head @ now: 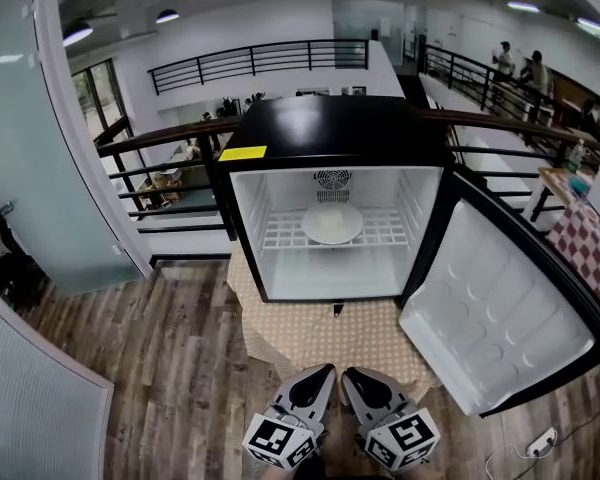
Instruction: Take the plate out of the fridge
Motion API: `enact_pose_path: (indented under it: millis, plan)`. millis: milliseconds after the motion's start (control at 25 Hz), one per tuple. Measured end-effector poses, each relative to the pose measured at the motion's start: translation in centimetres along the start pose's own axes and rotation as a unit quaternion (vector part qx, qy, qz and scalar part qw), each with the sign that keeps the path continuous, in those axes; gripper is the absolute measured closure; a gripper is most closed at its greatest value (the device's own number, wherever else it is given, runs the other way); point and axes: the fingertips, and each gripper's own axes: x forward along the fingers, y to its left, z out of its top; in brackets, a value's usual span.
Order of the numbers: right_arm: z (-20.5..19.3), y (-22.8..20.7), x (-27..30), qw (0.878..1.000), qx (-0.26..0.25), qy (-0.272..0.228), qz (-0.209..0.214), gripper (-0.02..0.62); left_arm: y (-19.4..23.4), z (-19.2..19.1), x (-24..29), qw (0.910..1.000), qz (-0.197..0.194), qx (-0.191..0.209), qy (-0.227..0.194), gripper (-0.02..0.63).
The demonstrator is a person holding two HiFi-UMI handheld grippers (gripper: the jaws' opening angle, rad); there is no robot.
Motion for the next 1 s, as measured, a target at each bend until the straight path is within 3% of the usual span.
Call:
enact_pose_path:
  millis: [560, 1000]
  plan:
    - [-0.3, -3.0, 7.7, 0.998, 0.02, 0.004, -0.058, 0.546, 6.7, 0.4, 4.2, 0.9978, -0.064, -0.012, 0.013, 0.597]
    - [-1.7, -3.4, 11.0, 0.996, 0.035, 0.024, -0.08, 0.546, 10.1, -0.4, 4.8, 0.9965, -0.071, -0.04, 0.017, 0.598]
